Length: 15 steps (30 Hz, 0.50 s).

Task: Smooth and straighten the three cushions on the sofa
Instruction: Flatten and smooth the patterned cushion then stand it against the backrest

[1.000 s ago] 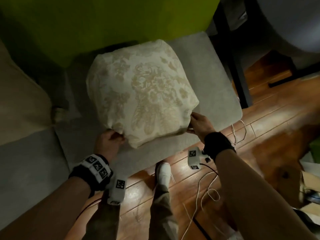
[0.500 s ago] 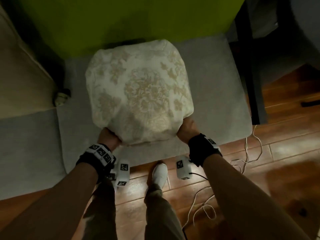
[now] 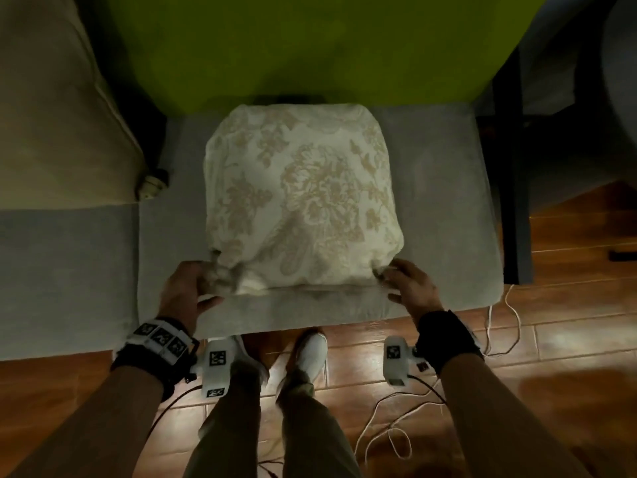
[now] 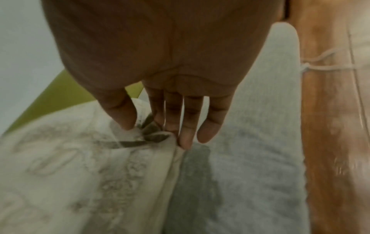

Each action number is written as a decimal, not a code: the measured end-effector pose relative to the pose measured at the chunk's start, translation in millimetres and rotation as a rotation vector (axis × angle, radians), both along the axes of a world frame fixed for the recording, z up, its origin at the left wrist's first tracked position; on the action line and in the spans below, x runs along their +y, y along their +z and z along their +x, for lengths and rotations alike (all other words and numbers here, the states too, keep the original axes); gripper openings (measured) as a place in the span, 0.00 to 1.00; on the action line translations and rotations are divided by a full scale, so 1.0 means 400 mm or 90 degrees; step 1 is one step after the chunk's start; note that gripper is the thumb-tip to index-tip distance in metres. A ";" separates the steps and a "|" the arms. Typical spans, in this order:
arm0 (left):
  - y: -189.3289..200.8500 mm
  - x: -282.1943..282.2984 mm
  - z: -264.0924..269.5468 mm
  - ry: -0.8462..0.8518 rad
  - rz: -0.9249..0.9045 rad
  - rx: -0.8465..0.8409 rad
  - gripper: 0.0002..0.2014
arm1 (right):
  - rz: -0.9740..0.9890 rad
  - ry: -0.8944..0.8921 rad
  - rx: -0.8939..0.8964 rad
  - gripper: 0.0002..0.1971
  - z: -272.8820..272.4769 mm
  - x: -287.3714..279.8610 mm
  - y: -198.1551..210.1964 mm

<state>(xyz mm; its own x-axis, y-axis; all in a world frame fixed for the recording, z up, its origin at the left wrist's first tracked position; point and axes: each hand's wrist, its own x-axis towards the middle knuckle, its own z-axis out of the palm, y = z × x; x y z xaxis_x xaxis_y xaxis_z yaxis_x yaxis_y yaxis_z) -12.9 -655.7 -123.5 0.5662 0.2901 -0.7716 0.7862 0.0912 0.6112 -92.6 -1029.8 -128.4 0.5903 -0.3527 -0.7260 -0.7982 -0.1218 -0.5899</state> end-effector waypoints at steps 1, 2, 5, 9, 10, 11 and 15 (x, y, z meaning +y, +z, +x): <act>-0.002 0.002 0.005 0.021 -0.045 0.007 0.07 | 0.022 -0.047 -0.010 0.12 0.015 0.011 0.001; -0.006 0.006 0.009 0.009 -0.056 0.002 0.06 | 0.029 -0.068 -0.011 0.13 0.034 0.021 0.001; 0.001 0.013 0.032 -0.136 0.053 -0.037 0.06 | -0.043 0.025 -0.008 0.16 0.071 0.028 -0.008; -0.001 0.074 0.053 -0.061 0.123 -0.037 0.07 | -0.059 -0.020 -0.016 0.09 0.050 -0.022 0.020; -0.001 0.094 0.049 -0.043 0.125 -0.020 0.11 | -0.072 -0.062 -0.003 0.08 0.028 -0.044 0.029; -0.004 0.113 0.046 -0.052 0.121 0.004 0.14 | -0.076 -0.100 0.010 0.09 0.004 -0.067 0.033; -0.002 0.140 0.023 -0.240 0.080 0.074 0.08 | -0.025 -0.111 0.027 0.05 -0.045 -0.060 0.038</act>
